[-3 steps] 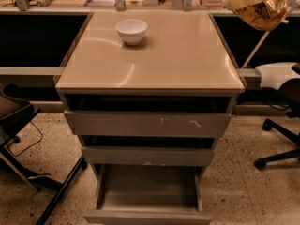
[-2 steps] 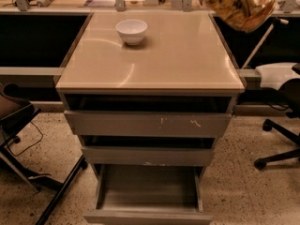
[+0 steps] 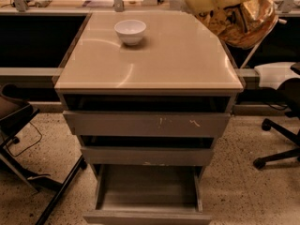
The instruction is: Place orange can into bottom drawer
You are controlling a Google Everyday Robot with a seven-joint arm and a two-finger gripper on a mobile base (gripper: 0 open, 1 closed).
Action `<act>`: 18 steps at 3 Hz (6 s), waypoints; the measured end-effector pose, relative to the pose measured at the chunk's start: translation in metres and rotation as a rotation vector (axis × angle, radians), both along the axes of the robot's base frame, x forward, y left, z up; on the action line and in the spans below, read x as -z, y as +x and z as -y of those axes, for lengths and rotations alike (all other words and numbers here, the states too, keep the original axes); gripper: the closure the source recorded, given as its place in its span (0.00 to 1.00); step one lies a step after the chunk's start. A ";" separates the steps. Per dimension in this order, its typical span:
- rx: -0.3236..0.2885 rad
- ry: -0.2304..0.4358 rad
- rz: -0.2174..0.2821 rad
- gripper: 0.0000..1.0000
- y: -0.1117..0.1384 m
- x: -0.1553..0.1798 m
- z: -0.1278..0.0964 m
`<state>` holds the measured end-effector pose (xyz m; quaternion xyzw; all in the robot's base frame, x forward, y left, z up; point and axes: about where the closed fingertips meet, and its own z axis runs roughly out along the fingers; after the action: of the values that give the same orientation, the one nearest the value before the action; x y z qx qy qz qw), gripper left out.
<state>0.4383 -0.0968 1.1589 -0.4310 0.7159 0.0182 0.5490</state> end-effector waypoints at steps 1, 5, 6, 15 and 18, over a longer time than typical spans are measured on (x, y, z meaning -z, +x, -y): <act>0.016 0.052 -0.065 1.00 0.004 0.040 -0.007; 0.251 0.400 -0.536 1.00 0.019 0.311 -0.013; 0.291 0.415 -0.523 1.00 0.030 0.335 -0.008; 0.847 0.559 -0.575 1.00 0.144 0.774 0.057; 1.140 0.414 -0.853 1.00 0.106 0.986 0.143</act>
Offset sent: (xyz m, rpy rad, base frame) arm 0.0199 -0.0125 -0.3658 0.3992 0.6102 -0.2918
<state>0.5442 -0.2400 0.1725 0.1643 0.9617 0.0308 0.2174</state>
